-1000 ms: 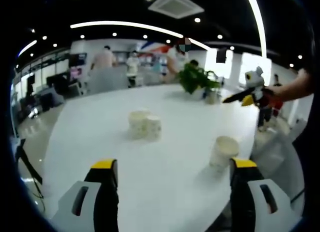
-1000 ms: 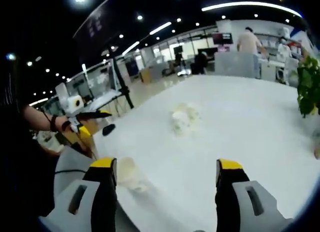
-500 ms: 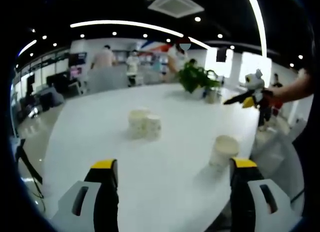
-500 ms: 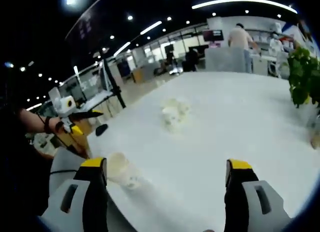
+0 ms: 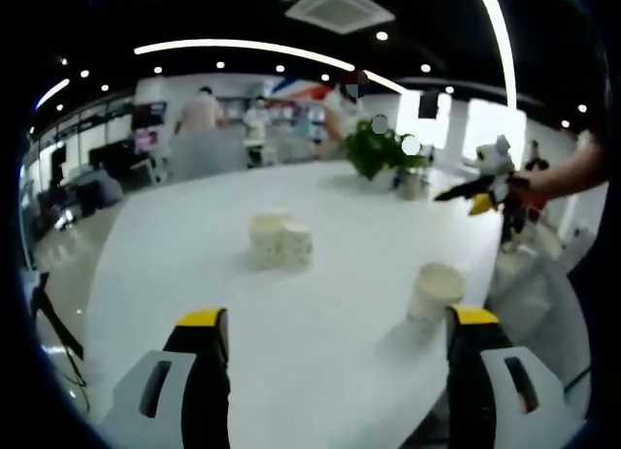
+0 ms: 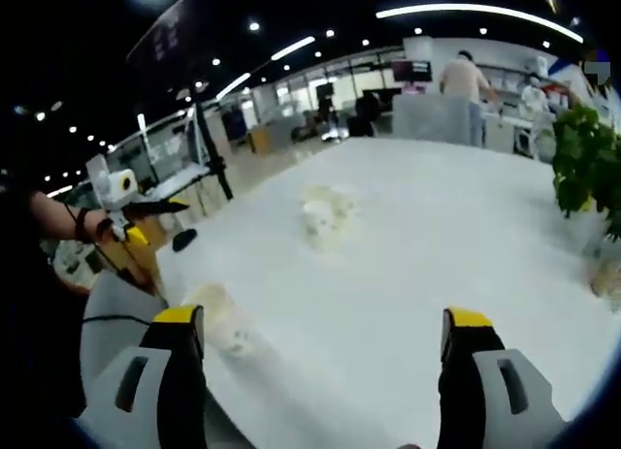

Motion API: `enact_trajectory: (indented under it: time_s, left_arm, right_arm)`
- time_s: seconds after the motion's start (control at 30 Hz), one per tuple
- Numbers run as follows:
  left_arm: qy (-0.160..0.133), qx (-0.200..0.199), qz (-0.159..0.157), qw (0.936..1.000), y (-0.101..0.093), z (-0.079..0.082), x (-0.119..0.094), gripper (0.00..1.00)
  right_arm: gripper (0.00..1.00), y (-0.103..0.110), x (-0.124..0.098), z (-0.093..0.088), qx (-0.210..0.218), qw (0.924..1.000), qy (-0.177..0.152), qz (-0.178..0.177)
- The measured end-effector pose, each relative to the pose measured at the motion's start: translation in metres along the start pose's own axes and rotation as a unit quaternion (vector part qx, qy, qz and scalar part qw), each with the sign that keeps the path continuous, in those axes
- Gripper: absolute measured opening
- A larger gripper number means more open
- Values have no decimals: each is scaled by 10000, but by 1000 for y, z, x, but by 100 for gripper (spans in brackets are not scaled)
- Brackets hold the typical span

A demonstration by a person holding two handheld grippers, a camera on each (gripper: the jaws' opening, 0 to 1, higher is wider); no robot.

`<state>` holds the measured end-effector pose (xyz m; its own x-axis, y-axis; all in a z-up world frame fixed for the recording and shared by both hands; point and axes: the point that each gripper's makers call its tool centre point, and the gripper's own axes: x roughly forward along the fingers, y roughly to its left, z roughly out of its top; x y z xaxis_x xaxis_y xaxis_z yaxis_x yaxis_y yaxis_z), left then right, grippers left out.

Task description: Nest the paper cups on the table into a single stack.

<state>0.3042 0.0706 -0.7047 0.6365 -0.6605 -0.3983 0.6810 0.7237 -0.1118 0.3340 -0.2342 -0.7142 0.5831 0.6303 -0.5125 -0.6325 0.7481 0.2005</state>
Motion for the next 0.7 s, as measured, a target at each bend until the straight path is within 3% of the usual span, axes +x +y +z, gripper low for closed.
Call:
enact_trajectory:
  time_s: [0.7]
  left_arm:
    - [-96, 3, 88, 9999, 9, 8, 10, 93]
  right_arm:
    - [100, 5, 2, -4, 98, 9999, 41, 6]
